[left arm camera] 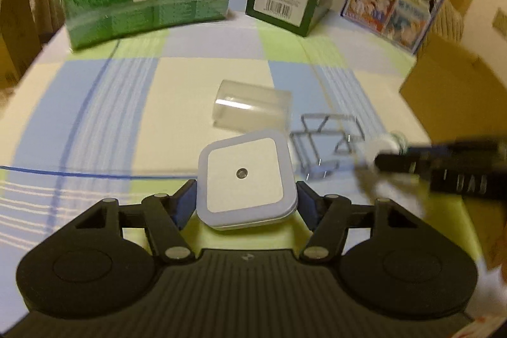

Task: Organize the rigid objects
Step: 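Grasp the green-labelled pill bottle with the right gripper while the left grasps the nightlight, then carry the nightlight and pill bottle over the cardboard box with both grippers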

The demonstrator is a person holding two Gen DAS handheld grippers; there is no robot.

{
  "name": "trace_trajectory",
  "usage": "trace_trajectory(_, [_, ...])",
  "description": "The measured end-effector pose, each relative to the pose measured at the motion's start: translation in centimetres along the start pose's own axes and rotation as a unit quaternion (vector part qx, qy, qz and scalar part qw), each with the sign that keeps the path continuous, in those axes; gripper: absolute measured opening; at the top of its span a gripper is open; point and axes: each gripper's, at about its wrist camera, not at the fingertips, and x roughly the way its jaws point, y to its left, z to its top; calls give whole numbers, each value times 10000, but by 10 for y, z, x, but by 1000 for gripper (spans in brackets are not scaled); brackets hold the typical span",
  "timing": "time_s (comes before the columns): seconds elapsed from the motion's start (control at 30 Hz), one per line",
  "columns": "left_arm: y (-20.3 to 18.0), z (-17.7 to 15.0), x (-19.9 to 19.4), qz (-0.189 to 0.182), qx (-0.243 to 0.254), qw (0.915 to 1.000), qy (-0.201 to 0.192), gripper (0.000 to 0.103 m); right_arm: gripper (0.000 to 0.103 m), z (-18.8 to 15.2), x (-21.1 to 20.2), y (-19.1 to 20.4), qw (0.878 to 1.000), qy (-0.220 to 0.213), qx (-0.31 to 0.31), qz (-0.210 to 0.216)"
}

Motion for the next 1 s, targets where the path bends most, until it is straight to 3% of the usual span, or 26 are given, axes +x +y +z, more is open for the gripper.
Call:
trace_trajectory(0.3, [-21,-37,-41,28,805,9967,135,61,28,-18,-47,-2,9995,-110,282,81])
trace_trajectory(0.5, [-33,-56,-48,80,1215,9925,62,61,28,-27,-50,-1,9998,-17,178,46])
trace_trajectory(0.77, [-15,-51,-43,-179,416,9989,-129,61,28,-23,-40,0,9998,14,184,114])
trace_trajectory(1.0, [-8,-44,-31,-466,-358,9983,55,61,28,-21,-34,3,9998,60,139,159])
